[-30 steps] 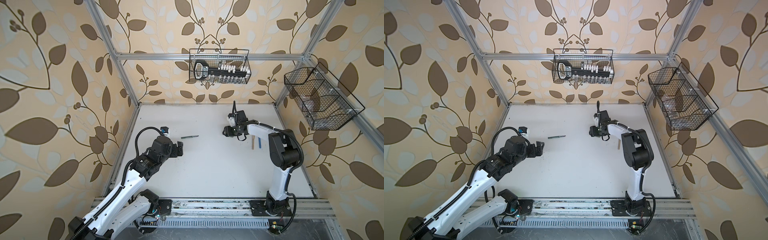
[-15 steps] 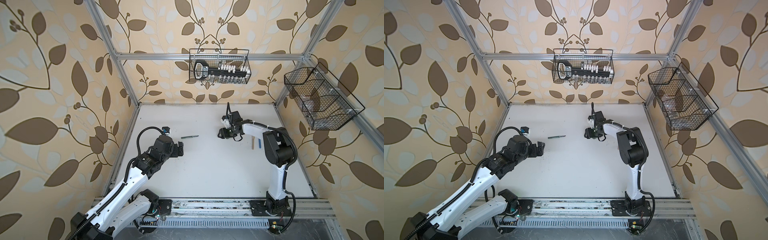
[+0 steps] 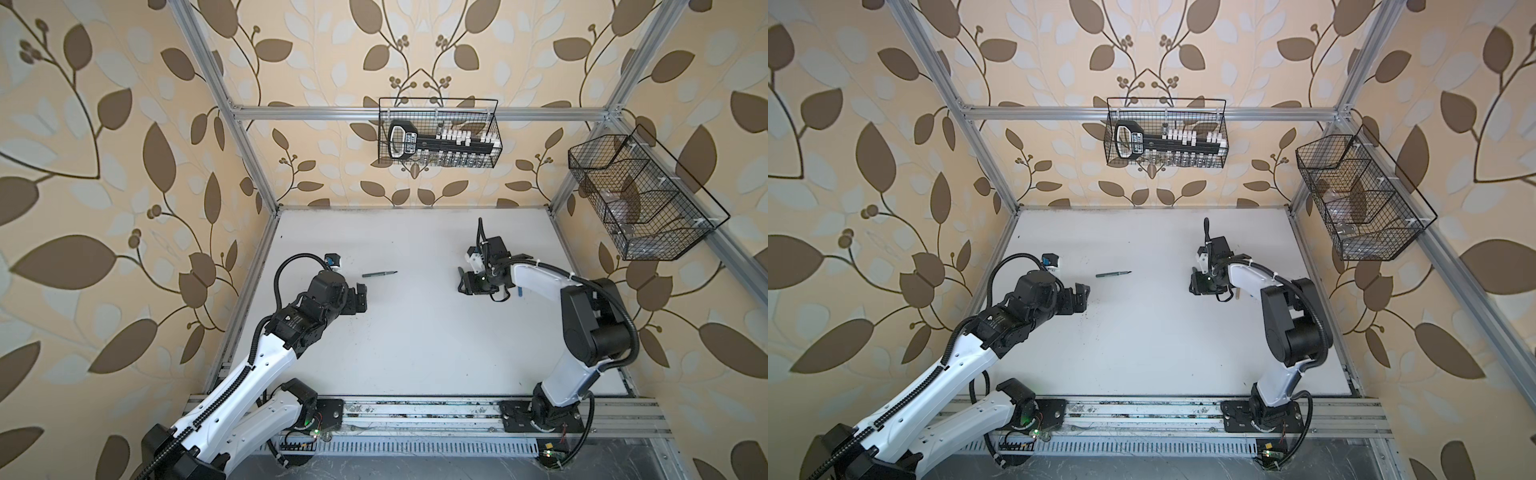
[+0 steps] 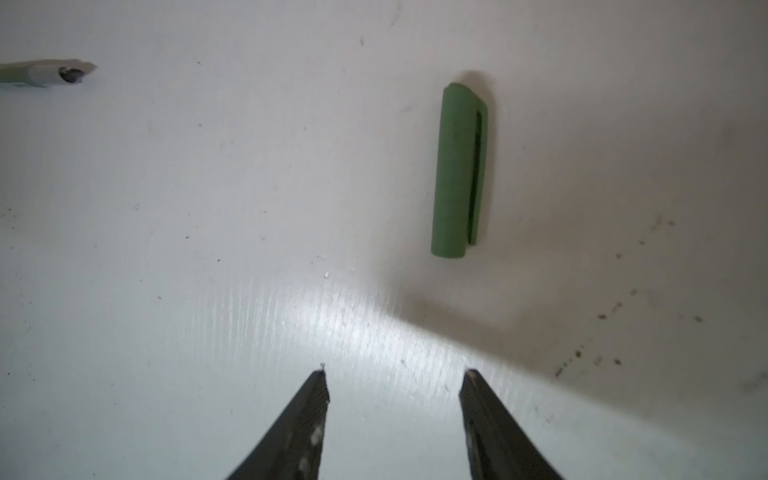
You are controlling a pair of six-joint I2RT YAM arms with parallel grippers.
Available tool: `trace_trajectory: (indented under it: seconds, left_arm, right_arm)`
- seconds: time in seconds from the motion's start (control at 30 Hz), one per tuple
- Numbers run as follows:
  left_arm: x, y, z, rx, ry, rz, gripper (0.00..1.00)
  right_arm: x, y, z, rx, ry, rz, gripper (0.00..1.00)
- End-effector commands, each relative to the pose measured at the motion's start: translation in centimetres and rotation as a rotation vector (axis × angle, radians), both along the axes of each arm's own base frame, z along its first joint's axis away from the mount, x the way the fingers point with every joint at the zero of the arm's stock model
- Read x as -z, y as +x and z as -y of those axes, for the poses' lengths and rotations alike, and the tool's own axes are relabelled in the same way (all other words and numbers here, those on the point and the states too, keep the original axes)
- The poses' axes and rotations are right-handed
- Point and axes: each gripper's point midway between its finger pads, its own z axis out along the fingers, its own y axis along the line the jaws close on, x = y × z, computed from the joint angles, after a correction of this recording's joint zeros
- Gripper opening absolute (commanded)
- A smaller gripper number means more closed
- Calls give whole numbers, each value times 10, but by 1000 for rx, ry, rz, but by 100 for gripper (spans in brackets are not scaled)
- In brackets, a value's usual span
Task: Insert the pens into the pen caps
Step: 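Move the right gripper over the green cap on the table, then close the right gripper around the green cap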
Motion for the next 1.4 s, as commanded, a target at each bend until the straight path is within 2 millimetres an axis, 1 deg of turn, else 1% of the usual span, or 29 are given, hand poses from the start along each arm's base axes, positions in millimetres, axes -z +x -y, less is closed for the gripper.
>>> trace_trajectory:
  seconds: [0.0,0.1,0.17,0.2,0.23,0.4,0.5,0.57,0.7,0.8,1.13,1.37]
  left_arm:
    - [-15,8,-3,-12,24,54,99]
    - [-16,9,-2,-9,24,57,99]
    - [-14,9,-1,-7,25,52,99]
    - [-14,9,-1,-6,26,51,99]
    - [-13,9,-1,-6,26,48,99]
    - [-9,9,2,0,10,40,99]
    - [-8,8,2,1,10,35,99]
    - [-9,8,1,-2,10,35,99]
    - [-9,7,-1,-4,18,37,99]
    - [-9,7,0,-1,18,39,99]
    - [-7,8,0,3,31,34,99]
    - [-8,8,-1,-1,32,38,99]
  right_arm:
    - [-24,3,1,14,-60,73,53]
    - [-33,13,10,29,-231,107,52]
    - [-35,21,6,17,-268,101,49]
    - [-30,23,6,14,-276,85,46]
    - [-35,31,4,19,-279,96,44]
    - [-25,51,3,18,-343,71,36]
    - [-16,58,2,5,-400,48,32]
    - [-11,60,-1,-5,-427,40,32]
    - [-4,63,-1,-4,-480,28,30]
    - [1,66,0,-2,-495,16,28]
    - [19,71,-3,-3,-517,-6,26]
    - [23,76,-2,-1,-535,-5,26]
